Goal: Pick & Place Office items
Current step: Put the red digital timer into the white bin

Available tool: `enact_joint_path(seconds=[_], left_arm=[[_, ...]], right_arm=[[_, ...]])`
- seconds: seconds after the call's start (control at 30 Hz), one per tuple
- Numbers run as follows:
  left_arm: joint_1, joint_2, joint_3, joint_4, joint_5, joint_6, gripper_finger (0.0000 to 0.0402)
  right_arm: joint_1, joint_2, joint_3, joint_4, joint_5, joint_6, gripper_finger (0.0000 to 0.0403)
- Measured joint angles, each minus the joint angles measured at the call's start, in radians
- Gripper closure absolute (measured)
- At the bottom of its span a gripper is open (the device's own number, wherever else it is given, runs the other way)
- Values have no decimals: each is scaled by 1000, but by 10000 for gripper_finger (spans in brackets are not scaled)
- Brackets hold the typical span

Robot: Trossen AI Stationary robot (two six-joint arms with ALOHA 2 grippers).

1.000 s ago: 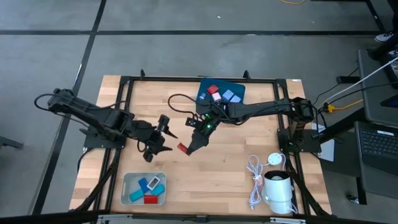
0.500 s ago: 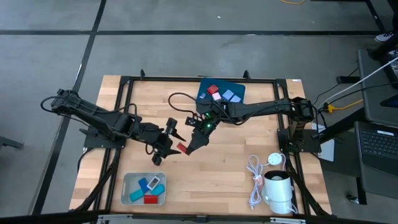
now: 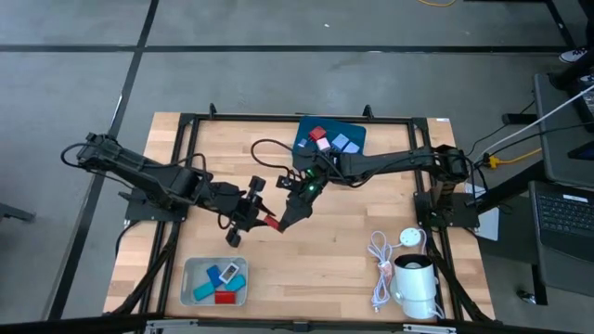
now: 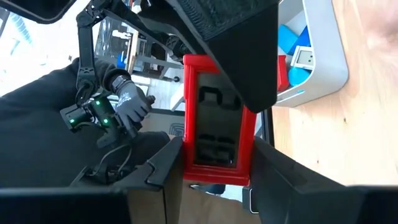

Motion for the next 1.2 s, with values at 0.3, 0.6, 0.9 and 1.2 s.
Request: enact_joint_path(seconds=[0.3, 0.6, 0.9, 1.2], left_arm=[[-1, 4, 0, -3, 5, -6, 332], [-1, 16, 1, -13, 11, -54, 333], [-43, 18, -2, -119, 68, -216, 337], [-132, 50, -3, -367, 231, -387, 337]], right_arm=[[0, 0, 0, 3, -8, 5, 260], [0, 0, -1, -28, 7, -11, 232], [-9, -3, 0, -112, 62, -115, 58], [-26, -3, 0, -116, 64, -148, 88]])
